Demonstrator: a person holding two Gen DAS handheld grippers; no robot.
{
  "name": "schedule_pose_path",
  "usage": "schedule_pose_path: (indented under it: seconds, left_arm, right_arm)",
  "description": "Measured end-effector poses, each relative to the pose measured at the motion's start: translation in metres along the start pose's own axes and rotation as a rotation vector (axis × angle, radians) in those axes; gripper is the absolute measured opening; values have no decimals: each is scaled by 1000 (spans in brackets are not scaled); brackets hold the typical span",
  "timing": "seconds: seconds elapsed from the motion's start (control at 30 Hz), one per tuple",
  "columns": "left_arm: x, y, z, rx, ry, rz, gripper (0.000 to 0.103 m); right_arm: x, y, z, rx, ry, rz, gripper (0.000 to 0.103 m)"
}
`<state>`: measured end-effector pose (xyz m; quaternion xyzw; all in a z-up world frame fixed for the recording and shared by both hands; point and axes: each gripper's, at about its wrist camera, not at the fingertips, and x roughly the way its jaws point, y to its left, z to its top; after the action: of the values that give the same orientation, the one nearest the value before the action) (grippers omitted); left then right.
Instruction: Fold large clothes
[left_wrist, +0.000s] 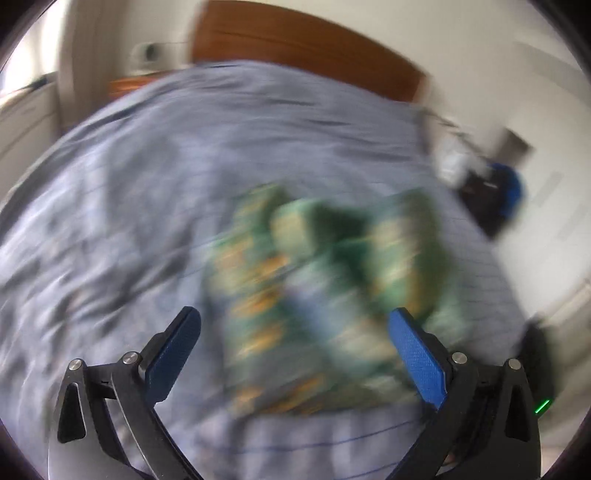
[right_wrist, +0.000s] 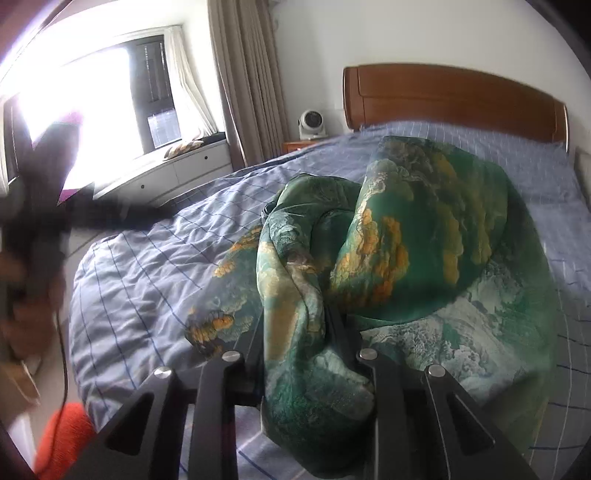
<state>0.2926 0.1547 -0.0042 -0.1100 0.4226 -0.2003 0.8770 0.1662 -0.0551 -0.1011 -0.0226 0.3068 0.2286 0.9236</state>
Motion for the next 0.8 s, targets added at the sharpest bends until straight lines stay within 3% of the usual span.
schedule_pose_path:
  seconds: [0.07, 0.23, 0.33, 0.37, 0.43, 0.47, 0.53, 0.67, 0.73, 0.8]
  left_arm:
    - [23, -28, 25, 36, 45, -98, 102]
    - [87, -61, 61, 26, 177, -83, 101]
    - [115, -71, 62, 18, 249, -131, 98]
    - [124, -76, 61, 25, 271, -138, 91]
    - [134, -84, 57, 45, 302, -110, 30]
    - [137, -86, 55, 43, 310, -116, 24]
    - [130, -88, 56, 45, 291, -108, 16]
    - [97, -85, 66, 114, 223, -87, 13]
    - [85, -76, 72, 119, 206, -76, 13]
    - [78, -58, 77, 109, 199, -54, 13]
  right_arm:
    - [2, -6, 3, -18, -16, -7, 26]
    - [9, -8, 11, -42, -44, -14, 27]
    - [9, -8, 13, -49, -57, -12, 27]
    - [9, -7, 12, -56, -62, -13, 27]
    - [7, -6, 10, -67, -70, -13, 31]
    - [5, -6, 7, -71, -74, -12, 33]
    - [-3, -3, 7, -69, -75, 0, 45]
    - [-44, -9, 12, -12, -99, 83, 58]
    - [-76, -19, 17, 45, -159, 114, 82]
    - [-108, -35, 23, 112, -247, 95, 86]
